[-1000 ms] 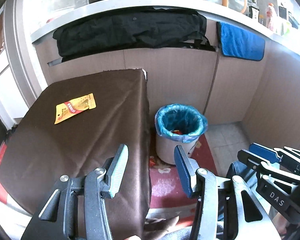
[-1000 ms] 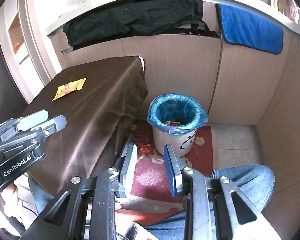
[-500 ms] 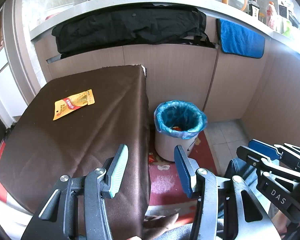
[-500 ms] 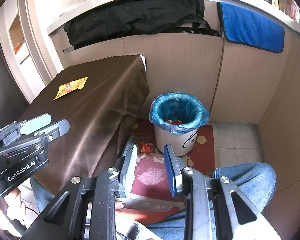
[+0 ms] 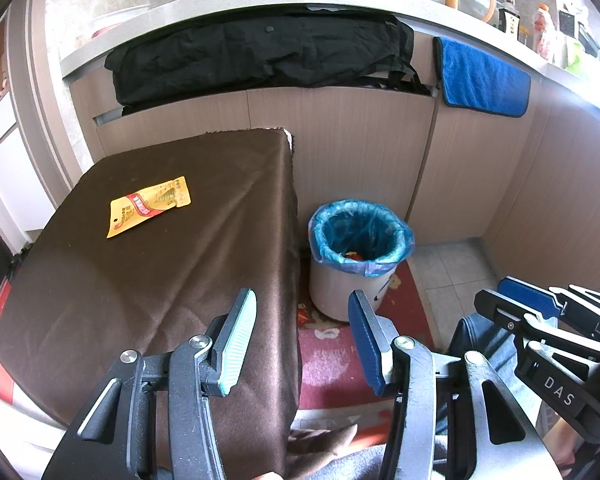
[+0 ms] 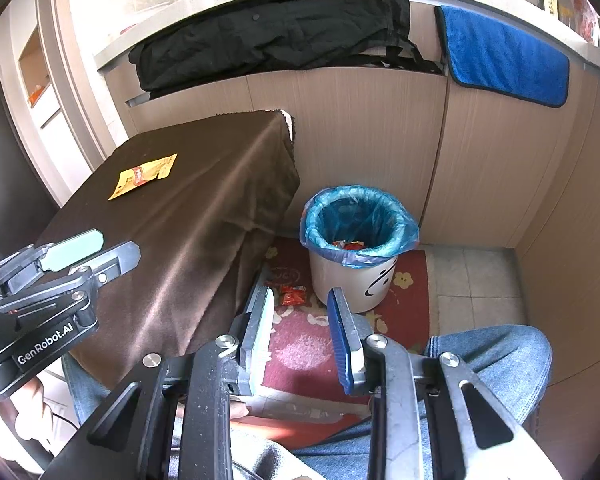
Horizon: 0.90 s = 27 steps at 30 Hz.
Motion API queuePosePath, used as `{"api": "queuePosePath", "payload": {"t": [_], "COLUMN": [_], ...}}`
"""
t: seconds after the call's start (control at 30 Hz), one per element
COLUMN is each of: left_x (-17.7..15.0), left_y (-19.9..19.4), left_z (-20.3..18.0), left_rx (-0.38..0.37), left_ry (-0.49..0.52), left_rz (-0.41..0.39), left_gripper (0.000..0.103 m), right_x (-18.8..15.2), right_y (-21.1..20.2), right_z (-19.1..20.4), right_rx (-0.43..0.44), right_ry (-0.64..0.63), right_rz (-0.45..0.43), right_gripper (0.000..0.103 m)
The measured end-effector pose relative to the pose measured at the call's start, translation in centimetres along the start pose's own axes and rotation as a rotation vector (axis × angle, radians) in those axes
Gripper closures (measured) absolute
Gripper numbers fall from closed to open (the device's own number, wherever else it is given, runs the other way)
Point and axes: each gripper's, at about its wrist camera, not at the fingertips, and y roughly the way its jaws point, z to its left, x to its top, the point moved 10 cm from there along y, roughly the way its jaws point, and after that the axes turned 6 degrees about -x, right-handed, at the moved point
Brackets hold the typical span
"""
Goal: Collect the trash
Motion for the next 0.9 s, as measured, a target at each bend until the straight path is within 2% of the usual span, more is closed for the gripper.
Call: {"api": "queuePosePath", "payload": {"t": [0.9], "left_x": [-0.56], "left_y": [-0.22], "left_z": [-0.13], "left_rx": [0.004], "left_ry": [-0.004], "left_rz": [0.003], "left_gripper": [0.055], "right_x": [0.09], "right_y": [-0.1], "right_z": [-0.03], "right_rx": [-0.005], "right_ry": [0.002], "right_rz": [0.001], "right_gripper": [0.076]}}
